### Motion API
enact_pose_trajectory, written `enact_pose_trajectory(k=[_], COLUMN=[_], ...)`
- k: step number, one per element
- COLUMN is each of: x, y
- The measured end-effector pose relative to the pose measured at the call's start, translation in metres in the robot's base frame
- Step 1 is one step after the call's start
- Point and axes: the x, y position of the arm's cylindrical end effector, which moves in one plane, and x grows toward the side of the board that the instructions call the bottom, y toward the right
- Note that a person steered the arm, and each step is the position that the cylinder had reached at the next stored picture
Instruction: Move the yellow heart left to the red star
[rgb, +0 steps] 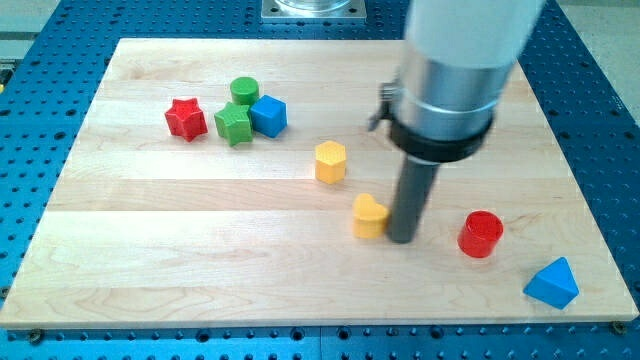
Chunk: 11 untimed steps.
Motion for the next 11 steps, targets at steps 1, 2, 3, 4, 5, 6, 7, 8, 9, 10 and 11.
enact_pose_trajectory(k=[1, 2, 3, 4, 5, 6, 7, 8, 9, 10, 11], x=[-0.049, -0.108, -0.096, -0.088, -0.041, -0.071, -0.114, -0.096, -0.098, -0.136, -0.074], y=[-0.08, -0.122, -0.135, -0.095, -0.094, -0.169, -0.248, -0.273, -0.28, -0.303, -0.302])
